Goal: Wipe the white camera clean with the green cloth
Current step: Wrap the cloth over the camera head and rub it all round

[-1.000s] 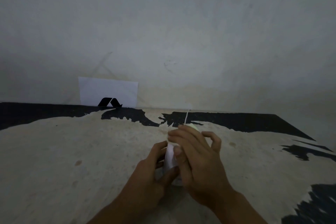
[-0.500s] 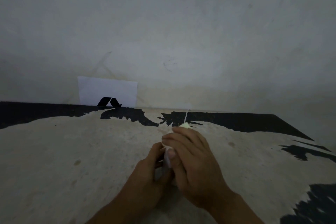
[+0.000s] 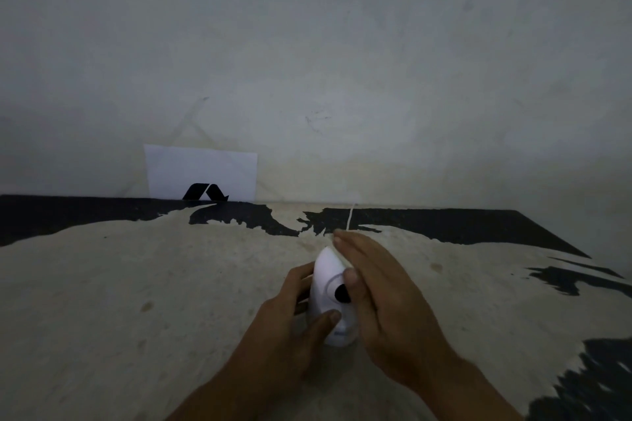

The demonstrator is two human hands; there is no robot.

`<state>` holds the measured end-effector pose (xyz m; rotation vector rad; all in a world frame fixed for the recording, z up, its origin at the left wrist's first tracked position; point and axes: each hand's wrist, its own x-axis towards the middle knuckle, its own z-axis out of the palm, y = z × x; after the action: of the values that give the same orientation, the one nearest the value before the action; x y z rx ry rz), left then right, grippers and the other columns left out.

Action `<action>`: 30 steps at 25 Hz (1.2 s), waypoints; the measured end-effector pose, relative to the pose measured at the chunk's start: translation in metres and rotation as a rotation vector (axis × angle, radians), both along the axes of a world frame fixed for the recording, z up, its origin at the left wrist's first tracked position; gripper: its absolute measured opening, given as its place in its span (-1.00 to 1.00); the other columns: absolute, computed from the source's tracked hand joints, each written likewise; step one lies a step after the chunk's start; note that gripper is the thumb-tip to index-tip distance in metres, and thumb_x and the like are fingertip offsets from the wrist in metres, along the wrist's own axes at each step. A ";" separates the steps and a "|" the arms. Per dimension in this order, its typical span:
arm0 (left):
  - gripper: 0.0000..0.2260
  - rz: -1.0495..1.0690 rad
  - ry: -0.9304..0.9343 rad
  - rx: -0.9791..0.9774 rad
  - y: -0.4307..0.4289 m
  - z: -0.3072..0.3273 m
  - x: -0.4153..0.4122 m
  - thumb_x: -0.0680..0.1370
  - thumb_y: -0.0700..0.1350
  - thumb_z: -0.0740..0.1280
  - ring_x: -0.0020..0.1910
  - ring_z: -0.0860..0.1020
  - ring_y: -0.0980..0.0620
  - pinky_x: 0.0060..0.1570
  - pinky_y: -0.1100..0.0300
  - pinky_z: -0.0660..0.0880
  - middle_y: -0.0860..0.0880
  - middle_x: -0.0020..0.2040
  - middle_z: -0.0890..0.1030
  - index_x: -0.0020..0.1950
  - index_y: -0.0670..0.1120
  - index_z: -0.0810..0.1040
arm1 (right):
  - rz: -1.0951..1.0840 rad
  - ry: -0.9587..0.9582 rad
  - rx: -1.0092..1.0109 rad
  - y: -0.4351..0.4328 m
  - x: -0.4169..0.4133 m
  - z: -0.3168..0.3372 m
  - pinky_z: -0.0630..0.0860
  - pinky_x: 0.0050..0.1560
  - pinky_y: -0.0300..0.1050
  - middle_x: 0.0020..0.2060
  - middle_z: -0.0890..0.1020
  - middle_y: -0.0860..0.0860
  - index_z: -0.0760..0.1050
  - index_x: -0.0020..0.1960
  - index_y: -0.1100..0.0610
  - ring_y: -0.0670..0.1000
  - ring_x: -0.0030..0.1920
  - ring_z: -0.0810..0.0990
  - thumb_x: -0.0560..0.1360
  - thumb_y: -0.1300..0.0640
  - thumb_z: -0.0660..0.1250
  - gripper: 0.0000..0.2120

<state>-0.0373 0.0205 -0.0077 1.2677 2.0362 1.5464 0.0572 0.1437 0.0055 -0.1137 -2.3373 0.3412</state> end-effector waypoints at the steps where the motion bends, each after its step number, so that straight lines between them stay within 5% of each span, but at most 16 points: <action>1: -0.46 0.019 0.007 -0.034 0.000 0.000 0.000 0.43 0.07 0.33 0.21 0.42 0.19 0.29 0.16 0.38 0.20 0.18 0.42 0.35 0.13 0.19 | 0.004 -0.014 0.162 -0.001 -0.001 0.000 0.26 0.42 -0.08 0.39 0.41 -0.02 0.30 0.41 0.09 -0.05 0.44 0.31 0.65 -0.09 -0.08 -0.55; 3: -0.51 0.017 0.010 -0.036 -0.002 -0.002 -0.002 0.46 -0.03 0.34 0.19 0.45 0.19 0.26 0.17 0.42 0.17 0.20 0.45 0.33 0.14 0.22 | 0.006 -0.063 0.338 -0.006 -0.002 0.003 0.21 0.44 0.03 0.38 0.44 0.02 0.34 0.38 0.12 0.04 0.46 0.28 0.66 -0.03 -0.06 -0.58; 5: -0.58 0.012 0.003 -0.021 -0.003 -0.001 -0.003 0.48 -0.10 0.33 0.08 0.46 0.34 0.11 0.40 0.45 0.26 0.13 0.47 0.19 0.27 0.24 | 0.040 -0.088 0.406 -0.010 0.001 0.004 0.17 0.46 0.06 0.34 0.50 0.03 0.46 0.32 0.13 0.04 0.45 0.29 0.66 -0.01 -0.05 -0.58; 7: -0.55 0.063 0.035 -0.045 -0.002 -0.002 -0.004 0.50 -0.17 0.30 0.01 0.41 0.40 0.07 0.50 0.42 0.28 0.06 0.43 0.21 0.26 0.21 | 0.113 -0.089 0.425 -0.011 0.003 0.002 0.19 0.44 0.10 0.24 0.59 0.01 0.55 0.22 0.12 0.01 0.41 0.37 0.66 -0.01 -0.04 -0.56; 9: -0.52 0.131 0.090 -0.125 0.000 0.000 -0.002 0.51 -0.20 0.29 0.08 0.40 0.26 0.03 0.60 0.33 0.13 0.14 0.44 0.35 0.05 0.18 | 0.152 -0.073 0.399 -0.010 0.005 -0.001 0.20 0.42 0.11 0.17 0.64 -0.01 0.59 0.16 0.10 -0.02 0.36 0.44 0.66 -0.03 -0.02 -0.56; 12: -0.51 0.055 0.078 -0.051 -0.003 0.001 -0.002 0.51 -0.22 0.28 -0.01 0.36 0.37 -0.17 0.72 0.25 0.31 0.02 0.34 0.21 0.21 0.10 | 0.142 -0.064 0.370 -0.009 0.008 -0.001 0.14 0.42 0.07 0.21 0.62 -0.06 0.58 0.17 0.04 -0.06 0.39 0.39 0.64 -0.09 0.01 -0.59; 14: -0.53 0.015 -0.011 0.002 -0.009 0.004 -0.005 0.51 -0.21 0.27 0.05 0.42 0.35 -0.05 0.60 0.35 0.33 0.04 0.37 0.16 0.26 0.14 | 0.137 -0.085 0.388 -0.010 0.008 -0.001 0.13 0.41 0.09 0.27 0.57 -0.07 0.55 0.20 0.01 -0.07 0.43 0.32 0.64 -0.12 0.01 -0.59; 16: -0.61 0.089 -0.092 0.097 -0.012 0.003 -0.009 0.48 -0.15 0.33 0.17 0.48 0.11 0.10 0.31 0.43 0.13 0.15 0.48 0.22 0.13 0.29 | 0.130 -0.096 0.380 -0.008 0.008 -0.001 0.13 0.39 0.09 0.32 0.52 -0.06 0.51 0.26 0.03 -0.06 0.45 0.27 0.64 -0.16 -0.03 -0.55; 18: -0.62 0.189 -0.088 0.195 -0.015 0.003 -0.007 0.40 0.11 0.35 0.04 0.54 0.10 0.07 0.09 0.50 0.01 0.07 0.56 0.15 0.01 0.40 | 0.130 -0.085 0.352 -0.009 0.008 0.000 0.15 0.37 0.10 0.35 0.48 -0.04 0.46 0.33 0.07 -0.05 0.47 0.25 0.63 -0.19 -0.08 -0.47; 22: -0.83 0.332 0.101 0.341 -0.014 0.004 0.008 0.45 0.02 0.22 -0.07 0.53 0.13 -0.13 0.28 0.50 0.11 -0.08 0.54 0.02 0.08 0.40 | 0.165 -0.025 0.216 -0.010 0.010 -0.001 0.21 0.32 0.14 0.44 0.36 -0.06 0.27 0.45 0.13 -0.07 0.49 0.19 0.61 -0.26 -0.14 -0.38; 26: -0.79 0.307 0.406 0.318 -0.009 0.000 0.014 0.49 0.00 0.15 -0.12 0.51 0.11 -0.05 0.33 0.46 0.03 -0.09 0.57 0.04 -0.05 0.45 | 0.249 0.013 0.047 -0.012 0.009 -0.005 0.19 0.39 0.12 0.49 0.06 -0.33 -0.10 0.51 -0.19 -0.14 0.49 0.13 0.56 -0.32 -0.09 -0.43; 30: -0.58 0.228 0.491 0.278 -0.007 -0.004 0.019 0.56 0.10 0.07 0.11 0.47 0.10 0.13 0.20 0.42 -0.09 0.14 0.54 0.20 -0.18 0.45 | 0.249 0.128 -0.101 -0.009 0.009 -0.007 0.21 0.40 0.07 0.48 0.27 -0.09 0.06 0.52 -0.04 0.00 0.47 0.25 0.57 -0.30 -0.11 -0.40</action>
<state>-0.0179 0.0138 -0.0117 1.7092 2.3904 1.8093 0.0666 0.1352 -0.0014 0.1473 -2.2101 0.5731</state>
